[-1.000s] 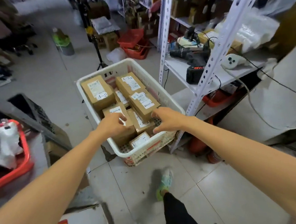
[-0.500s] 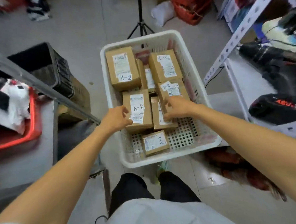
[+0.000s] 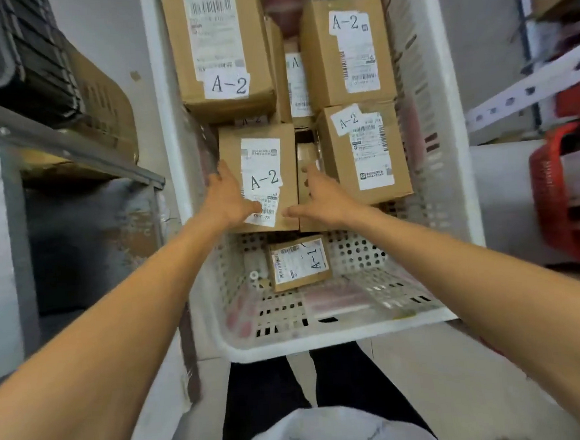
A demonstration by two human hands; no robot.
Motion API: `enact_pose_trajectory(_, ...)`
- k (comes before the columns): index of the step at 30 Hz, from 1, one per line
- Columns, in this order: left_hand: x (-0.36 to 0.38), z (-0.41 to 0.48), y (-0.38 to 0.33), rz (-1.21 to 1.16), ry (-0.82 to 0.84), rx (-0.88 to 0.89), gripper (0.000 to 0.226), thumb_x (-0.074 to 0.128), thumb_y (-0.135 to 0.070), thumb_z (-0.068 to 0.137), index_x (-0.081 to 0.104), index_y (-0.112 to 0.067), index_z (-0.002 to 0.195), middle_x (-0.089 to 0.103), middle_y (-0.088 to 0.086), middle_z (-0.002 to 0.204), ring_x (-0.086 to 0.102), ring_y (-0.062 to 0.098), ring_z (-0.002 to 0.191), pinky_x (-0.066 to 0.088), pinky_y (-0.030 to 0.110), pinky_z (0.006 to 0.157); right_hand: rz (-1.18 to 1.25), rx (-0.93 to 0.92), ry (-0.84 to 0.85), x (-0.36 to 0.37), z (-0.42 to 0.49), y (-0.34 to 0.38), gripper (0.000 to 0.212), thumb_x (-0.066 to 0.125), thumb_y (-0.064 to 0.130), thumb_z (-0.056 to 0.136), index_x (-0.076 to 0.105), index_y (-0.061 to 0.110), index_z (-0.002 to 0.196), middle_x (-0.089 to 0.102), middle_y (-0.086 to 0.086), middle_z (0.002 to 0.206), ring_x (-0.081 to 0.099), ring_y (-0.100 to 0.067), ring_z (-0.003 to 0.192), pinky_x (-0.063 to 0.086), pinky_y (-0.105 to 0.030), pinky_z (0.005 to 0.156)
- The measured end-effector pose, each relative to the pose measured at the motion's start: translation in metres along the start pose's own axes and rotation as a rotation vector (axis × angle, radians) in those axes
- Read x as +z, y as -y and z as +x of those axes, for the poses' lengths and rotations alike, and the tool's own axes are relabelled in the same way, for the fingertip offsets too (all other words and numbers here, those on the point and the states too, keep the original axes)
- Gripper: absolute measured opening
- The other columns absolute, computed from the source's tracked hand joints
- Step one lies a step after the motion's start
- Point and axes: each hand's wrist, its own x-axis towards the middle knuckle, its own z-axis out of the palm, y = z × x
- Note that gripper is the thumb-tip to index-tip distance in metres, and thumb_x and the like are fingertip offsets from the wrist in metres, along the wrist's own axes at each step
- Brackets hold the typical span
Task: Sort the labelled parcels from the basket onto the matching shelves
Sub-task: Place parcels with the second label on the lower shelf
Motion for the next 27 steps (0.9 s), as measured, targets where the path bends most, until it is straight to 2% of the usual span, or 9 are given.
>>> enact_pose_trajectory(2,0.012,0.006,0.001,-0.079,-0.019,-0.032,0.118,0.080,-0.028,0.074,-0.007,-0.009,0.151,0.010,0.019,0.155,0.019,0.037,0.142,0.025,0.043,0.114,0.161,0.029,-0.021,0.010,0.020,-0.003,0.094,0.079,0.031,0.078,0.017,0.011,0.147,0.046,-0.004,0.144,0.047,-0.021,0.128,0.033,-0.022,0.094)
enact_pose_trajectory(4,0.026,0.006,0.001,-0.127,-0.076,-0.038,0.118,0.078,-0.038,0.075,-0.009,-0.012,0.151,0.009,0.019,0.152,0.025,0.041,0.138,0.030,0.047,0.112,0.372,0.095,-0.026,0.023,0.034,-0.003,0.099,0.079,0.031,0.077,0.011,0.015,0.148,0.052,-0.003,0.140,0.052,-0.020,0.125,0.038,-0.029,0.102)
enact_pose_trajectory(6,0.039,0.000,0.002,-0.182,-0.125,-0.046,0.115,0.075,-0.037,0.076,-0.008,-0.014,0.152,0.011,0.019,0.150,0.025,0.042,0.136,0.029,0.050,0.112,0.471,0.152,-0.067,0.035,0.043,-0.007,0.096,0.080,0.030,0.076,0.014,0.016,0.146,0.057,-0.001,0.133,0.056,-0.019,0.118,0.044,-0.033,0.100)
enact_pose_trajectory(9,0.048,-0.012,0.005,-0.278,-0.182,-0.049,0.109,0.077,-0.032,0.072,0.003,-0.014,0.150,0.020,0.013,0.143,0.026,0.037,0.133,0.026,0.045,0.112,0.428,0.194,-0.152,0.044,0.037,-0.013,0.086,0.081,0.029,0.074,0.026,0.015,0.138,0.059,0.001,0.127,0.058,-0.017,0.112,0.047,-0.031,0.088)
enact_pose_trajectory(14,0.051,-0.016,0.017,-0.422,-0.033,-0.056,0.104,0.087,-0.025,0.065,0.020,-0.022,0.146,0.030,0.002,0.126,0.033,0.025,0.129,0.031,0.041,0.113,0.448,0.207,-0.194,0.040,0.014,-0.038,0.096,0.087,0.025,0.067,0.028,0.019,0.142,0.057,0.003,0.129,0.056,-0.015,0.112,0.046,-0.036,0.098)
enact_pose_trajectory(16,0.055,-0.014,0.020,-0.508,0.046,-0.082,0.112,0.089,-0.021,0.061,0.015,-0.027,0.145,0.032,0.003,0.130,0.034,0.020,0.127,0.031,0.041,0.113,0.412,0.162,-0.173,0.039,0.009,-0.045,0.099,0.085,0.026,0.068,0.024,0.025,0.146,0.054,0.010,0.128,0.055,-0.013,0.112,0.047,-0.033,0.095)
enact_pose_trajectory(19,0.059,-0.016,0.022,-0.627,0.149,-0.065,0.125,0.088,-0.011,0.062,-0.001,-0.027,0.149,0.038,0.003,0.145,0.038,0.017,0.132,0.032,0.041,0.113,0.438,0.086,-0.094,0.040,0.009,-0.047,0.112,0.084,0.016,0.070,0.007,0.026,0.152,0.046,0.018,0.126,0.048,-0.005,0.117,0.041,-0.027,0.096)
enact_pose_trajectory(23,0.055,-0.026,0.020,-0.679,0.132,-0.038,0.121,0.081,0.005,0.066,-0.001,-0.021,0.152,0.042,0.001,0.145,0.040,0.014,0.130,0.036,0.029,0.106,0.467,0.093,0.029,0.036,0.008,-0.044,0.125,0.084,0.003,0.066,-0.004,0.024,0.153,0.046,0.005,0.140,0.045,-0.012,0.125,0.038,-0.043,0.110)
enact_pose_trajectory(27,0.040,-0.053,0.012,-0.699,0.076,0.038,0.125,0.080,0.007,0.066,-0.004,-0.025,0.152,0.041,0.000,0.145,0.040,0.012,0.130,0.035,0.036,0.111,0.421,0.041,0.042,0.019,-0.010,-0.030,0.124,0.084,0.002,0.066,-0.002,0.021,0.152,0.044,0.003,0.141,0.044,-0.014,0.128,0.037,-0.039,0.110)
